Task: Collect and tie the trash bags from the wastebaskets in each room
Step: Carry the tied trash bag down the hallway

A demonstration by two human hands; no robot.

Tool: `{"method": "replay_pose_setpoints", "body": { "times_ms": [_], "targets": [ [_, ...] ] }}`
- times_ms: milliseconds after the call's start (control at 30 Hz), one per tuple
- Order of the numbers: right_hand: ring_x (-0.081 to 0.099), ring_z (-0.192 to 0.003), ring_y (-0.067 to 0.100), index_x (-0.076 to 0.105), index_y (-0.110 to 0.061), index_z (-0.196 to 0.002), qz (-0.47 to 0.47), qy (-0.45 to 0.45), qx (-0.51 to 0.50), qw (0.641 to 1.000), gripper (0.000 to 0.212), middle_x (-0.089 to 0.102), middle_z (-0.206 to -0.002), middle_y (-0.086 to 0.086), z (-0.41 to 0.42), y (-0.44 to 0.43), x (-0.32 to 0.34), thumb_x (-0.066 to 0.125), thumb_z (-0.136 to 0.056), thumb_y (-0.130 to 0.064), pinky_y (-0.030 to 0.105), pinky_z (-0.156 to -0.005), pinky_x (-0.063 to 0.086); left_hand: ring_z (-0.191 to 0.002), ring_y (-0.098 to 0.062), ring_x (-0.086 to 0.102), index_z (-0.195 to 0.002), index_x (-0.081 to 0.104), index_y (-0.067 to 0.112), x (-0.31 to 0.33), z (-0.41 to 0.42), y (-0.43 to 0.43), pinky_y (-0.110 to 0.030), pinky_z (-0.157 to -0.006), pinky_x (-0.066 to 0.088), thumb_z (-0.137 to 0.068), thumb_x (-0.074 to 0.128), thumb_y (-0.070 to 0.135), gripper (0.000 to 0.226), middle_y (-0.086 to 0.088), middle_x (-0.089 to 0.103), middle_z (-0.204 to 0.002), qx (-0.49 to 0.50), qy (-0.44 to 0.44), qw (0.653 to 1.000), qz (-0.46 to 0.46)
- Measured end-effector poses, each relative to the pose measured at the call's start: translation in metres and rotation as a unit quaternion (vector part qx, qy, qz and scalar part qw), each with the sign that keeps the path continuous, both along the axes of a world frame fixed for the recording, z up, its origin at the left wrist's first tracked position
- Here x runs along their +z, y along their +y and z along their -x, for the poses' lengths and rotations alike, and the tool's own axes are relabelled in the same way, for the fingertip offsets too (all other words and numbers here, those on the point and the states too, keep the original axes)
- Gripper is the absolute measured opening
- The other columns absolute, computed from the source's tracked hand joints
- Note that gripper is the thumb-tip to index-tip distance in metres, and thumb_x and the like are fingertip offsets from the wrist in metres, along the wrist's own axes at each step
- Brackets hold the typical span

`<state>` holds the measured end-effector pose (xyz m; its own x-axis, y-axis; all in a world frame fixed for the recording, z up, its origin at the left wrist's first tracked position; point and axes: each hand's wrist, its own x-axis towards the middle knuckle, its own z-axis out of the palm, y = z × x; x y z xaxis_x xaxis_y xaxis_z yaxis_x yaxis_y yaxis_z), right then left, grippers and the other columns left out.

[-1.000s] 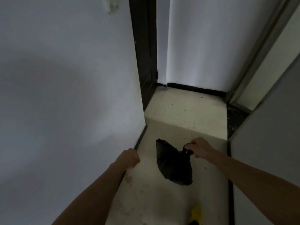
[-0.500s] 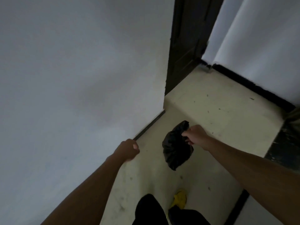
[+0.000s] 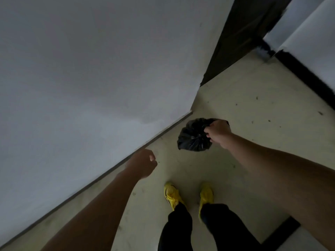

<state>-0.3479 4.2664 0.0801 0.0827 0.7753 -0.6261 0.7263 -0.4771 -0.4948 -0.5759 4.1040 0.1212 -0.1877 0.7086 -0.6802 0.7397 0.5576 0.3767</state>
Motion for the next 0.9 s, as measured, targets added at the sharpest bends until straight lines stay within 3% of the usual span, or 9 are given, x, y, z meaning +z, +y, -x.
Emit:
{"method": "replay_pose_setpoints", "body": {
  "times_ms": [67,167,267,333,400,567,667,767,900],
  "targets": [
    [0.067,-0.082,0.038,0.047,-0.012,-0.07,0.006,-0.02,0.023,1.0,0.023,0.057,-0.077,0.016,0.006,0.021,-0.032,0.061,-0.087,-0.015,0.055,-0.081,0.056,-0.111,-0.024,0.059,-0.101,0.065,0.024,-0.03,0.002,0.01,-0.042,-0.098,0.048,-0.088,0.055,0.03,0.017,-0.002,0.065,-0.118,0.015,0.012,1.0,0.019],
    [0.062,-0.074,0.033,0.047,-0.01,-0.067,0.023,-0.025,0.053,0.998,0.024,0.059,-0.076,0.019,0.007,0.045,-0.081,0.058,-0.088,-0.013,0.051,-0.075,0.055,-0.109,-0.023,0.059,-0.099,0.065,0.025,-0.07,-0.003,0.022,-0.041,-0.096,0.049,-0.088,0.055,0.029,0.015,-0.001,0.063,-0.118,0.034,0.015,0.999,0.022],
    [0.065,-0.076,0.034,0.057,-0.005,-0.093,0.065,-0.019,0.056,0.996,0.008,0.065,-0.09,0.023,0.011,0.068,-0.136,0.054,-0.093,-0.012,0.044,-0.066,0.057,-0.102,-0.02,0.06,-0.097,0.066,0.026,-0.114,-0.013,0.031,-0.036,-0.091,0.051,-0.088,0.055,0.029,0.015,0.001,0.064,-0.114,0.047,0.025,0.998,0.027],
    [0.062,-0.067,0.025,0.055,-0.006,-0.114,0.11,0.015,0.028,0.993,0.019,0.062,-0.099,0.019,0.017,0.08,-0.162,0.051,-0.096,-0.011,0.028,-0.045,0.051,-0.099,-0.019,0.061,-0.097,0.065,0.028,-0.137,-0.014,0.034,-0.035,-0.088,0.052,-0.087,0.054,0.03,0.014,0.001,0.064,-0.112,0.057,0.031,0.997,0.039],
    [0.062,-0.069,0.02,0.051,-0.007,-0.128,0.113,0.037,0.024,0.993,0.032,0.063,-0.109,0.017,0.022,0.095,-0.19,0.052,-0.096,-0.013,0.022,-0.039,0.045,-0.097,-0.02,0.061,-0.099,0.064,0.028,-0.16,-0.014,0.04,-0.034,-0.085,0.052,-0.087,0.055,0.03,0.015,0.0,0.064,-0.112,0.07,0.04,0.996,0.039],
    [0.063,-0.077,0.02,0.06,-0.003,-0.12,0.111,0.034,0.046,0.992,0.029,0.065,-0.101,0.014,0.019,0.106,-0.285,0.056,-0.092,-0.01,0.029,-0.052,0.05,-0.097,-0.024,0.062,-0.103,0.065,0.024,-0.251,-0.034,0.039,-0.032,-0.083,0.052,-0.087,0.054,0.028,0.019,-0.003,0.065,-0.109,0.103,0.028,0.992,0.068],
    [0.063,-0.082,0.022,0.053,-0.007,-0.132,0.119,0.02,0.089,0.989,0.041,0.064,-0.105,0.016,0.012,0.099,-0.302,0.059,-0.091,-0.011,0.031,-0.055,0.051,-0.096,-0.024,0.062,-0.103,0.065,0.021,-0.271,-0.044,0.031,-0.032,-0.081,0.052,-0.088,0.054,0.026,0.019,-0.004,0.066,-0.106,0.124,0.017,0.989,0.083],
    [0.065,-0.094,0.03,0.042,-0.01,-0.142,0.106,-0.012,0.148,0.983,0.056,0.062,-0.111,0.017,-0.002,0.088,-0.3,0.061,-0.089,-0.014,0.039,-0.067,0.056,-0.097,-0.024,0.062,-0.104,0.065,0.021,-0.27,-0.053,0.025,-0.034,-0.084,0.052,-0.088,0.055,0.027,0.02,-0.004,0.066,-0.106,0.146,0.008,0.986,0.085],
    [0.063,-0.104,0.035,0.052,-0.008,-0.132,0.091,-0.064,0.238,0.965,0.048,0.062,-0.121,0.017,-0.013,0.066,-0.274,0.061,-0.087,-0.021,0.048,-0.089,0.054,-0.099,-0.024,0.062,-0.105,0.066,0.022,-0.248,-0.061,0.019,-0.032,-0.085,0.051,-0.088,0.055,0.027,0.021,-0.003,0.066,-0.11,0.173,-0.005,0.982,0.08]
  ]
}}
